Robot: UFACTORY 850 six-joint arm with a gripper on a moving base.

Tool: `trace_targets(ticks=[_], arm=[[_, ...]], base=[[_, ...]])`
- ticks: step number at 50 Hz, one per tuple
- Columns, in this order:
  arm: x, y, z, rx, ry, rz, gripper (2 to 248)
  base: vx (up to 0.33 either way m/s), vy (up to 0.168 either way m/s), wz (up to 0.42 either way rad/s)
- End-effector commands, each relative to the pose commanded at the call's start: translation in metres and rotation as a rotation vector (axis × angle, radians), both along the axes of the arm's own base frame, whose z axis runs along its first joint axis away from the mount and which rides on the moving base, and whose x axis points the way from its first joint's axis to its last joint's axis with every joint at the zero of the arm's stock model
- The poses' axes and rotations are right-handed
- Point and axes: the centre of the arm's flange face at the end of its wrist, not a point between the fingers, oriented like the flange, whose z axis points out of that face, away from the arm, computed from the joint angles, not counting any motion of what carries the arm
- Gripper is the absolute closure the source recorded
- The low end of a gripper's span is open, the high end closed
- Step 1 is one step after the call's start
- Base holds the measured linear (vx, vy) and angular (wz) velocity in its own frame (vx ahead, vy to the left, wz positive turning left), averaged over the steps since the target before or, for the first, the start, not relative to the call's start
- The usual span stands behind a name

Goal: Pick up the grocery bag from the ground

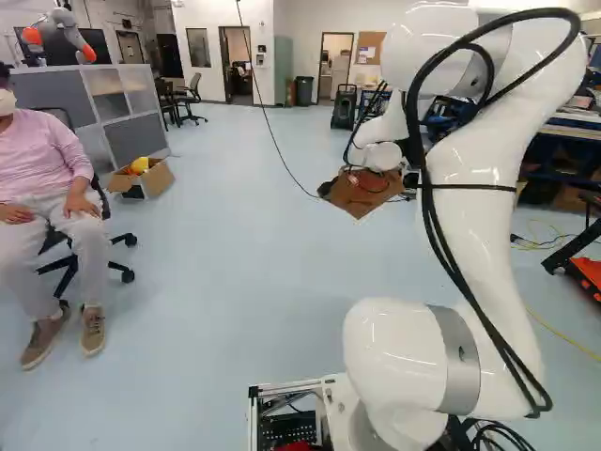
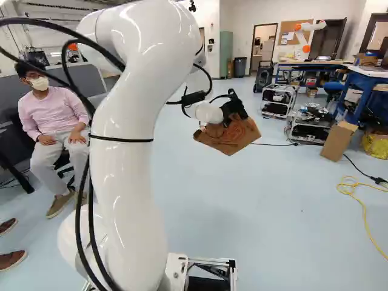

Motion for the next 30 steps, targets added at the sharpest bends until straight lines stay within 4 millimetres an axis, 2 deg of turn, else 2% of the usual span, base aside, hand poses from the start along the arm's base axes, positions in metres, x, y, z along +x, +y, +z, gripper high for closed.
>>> trace_targets(ticks=[30], arm=[[-0.055,0.019,0.01,0.003,0.013,0.002,224]], base=[[0.0,0.0,0.0]])
